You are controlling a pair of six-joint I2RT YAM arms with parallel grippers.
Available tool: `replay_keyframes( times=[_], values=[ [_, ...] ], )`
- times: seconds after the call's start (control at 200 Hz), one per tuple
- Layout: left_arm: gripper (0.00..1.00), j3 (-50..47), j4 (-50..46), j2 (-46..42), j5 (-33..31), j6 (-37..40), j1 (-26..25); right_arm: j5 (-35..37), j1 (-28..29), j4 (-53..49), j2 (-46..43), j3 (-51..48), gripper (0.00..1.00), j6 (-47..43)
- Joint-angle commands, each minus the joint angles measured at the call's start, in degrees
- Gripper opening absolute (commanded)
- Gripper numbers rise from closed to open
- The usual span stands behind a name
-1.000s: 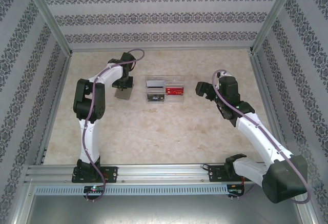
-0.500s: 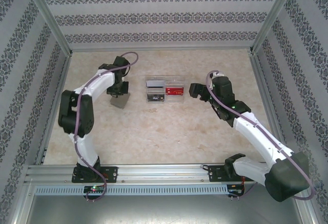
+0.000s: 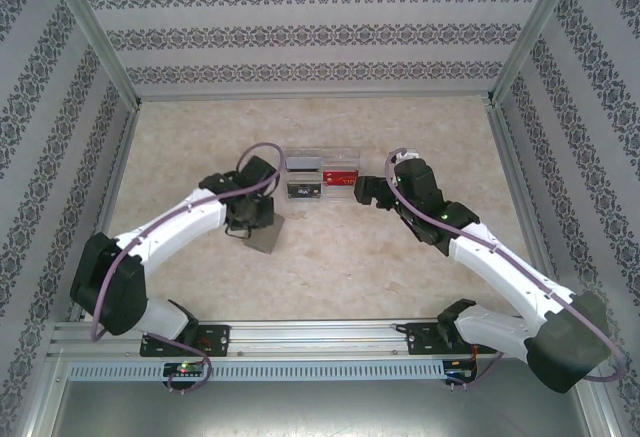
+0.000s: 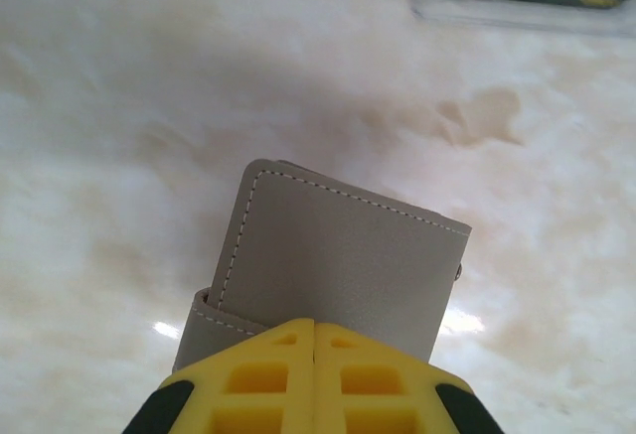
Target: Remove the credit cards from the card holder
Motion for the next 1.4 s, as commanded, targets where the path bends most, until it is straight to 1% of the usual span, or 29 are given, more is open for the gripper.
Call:
replay_keyframes(
  times=[0.0, 0.08, 0.12, 0.17, 0.265, 0.3, 0.34, 0.45, 0.535, 0.675, 0.769, 0.829, 1.014, 1.199, 1.394],
  values=[
    [0.00, -2.8, 7.3, -0.8, -4.2, -16.4, -6.1, -0.6, 1.5, -1.5, -2.1, -1.2, 0.98, 1.2],
    [0.00, -4.3, 9.5, 0.7, -8.4, -21.6, -10.7, -3.2, 2.5, -1.2, -1.9, -2.0, 0.98, 3.2],
    [0.00, -4.9, 10.7, 1.9, -9.1, -23.1, -12.1, -5.1, 3.2, -0.4, -1.7, -2.6, 0.98, 4.0],
    [0.00, -5.3, 12.2, 3.7, -9.1, -23.7, -13.4, -7.6, 3.7, 0.4, -1.5, -3.6, 0.98, 5.3],
    [0.00, -4.0, 10.3, 7.4, -9.4, -22.9, -14.4, -10.9, 4.9, 1.6, -0.7, -5.0, 0.98, 7.5],
    [0.05, -3.4, 9.0, 8.1, -9.7, -21.9, -14.7, -10.7, 5.6, 1.8, -0.5, -5.4, 0.98, 8.1],
    [0.12, -2.8, 7.7, 8.8, -9.8, -20.5, -14.9, -9.9, 6.4, 2.0, -0.5, -5.8, 0.98, 8.6],
    [0.23, -1.3, 3.7, 10.5, -10.0, -16.3, -14.9, -9.0, 7.8, 3.7, 0.2, -7.3, 0.98, 10.2],
    [0.33, -0.3, 1.7, 11.3, -9.8, -13.7, -15.0, -8.5, 8.4, 3.7, 0.9, -7.5, 0.98, 10.7],
    [0.33, 1.7, -0.9, 12.9, -10.1, -11.3, -15.0, -7.9, 8.6, 3.5, 1.4, -7.5, 0.98, 10.7],
    [0.34, 2.4, -0.6, 14.3, -8.3, -9.5, -15.1, -7.3, 8.6, 3.2, 1.5, -7.2, 0.98, 10.4],
    [0.35, 3.2, -1.2, 15.4, -7.6, -9.2, -15.2, -7.1, 8.6, 3.0, 1.7, -7.0, 0.98, 10.2],
    [0.35, 4.4, -3.7, 18.3, -7.7, -8.9, -15.7, -6.8, 8.7, 2.7, 1.7, -6.8, 0.98, 10.2],
    [0.33, 4.8, -5.7, 18.6, -8.6, -8.6, -15.7, -6.7, 8.6, 2.7, 1.8, -6.7, 0.98, 10.1],
    [0.35, 5.7, -7.7, 17.4, -8.4, -8.1, -16.3, -6.6, 8.6, 2.4, 1.9, -6.4, 0.98, 10.0]
  ],
)
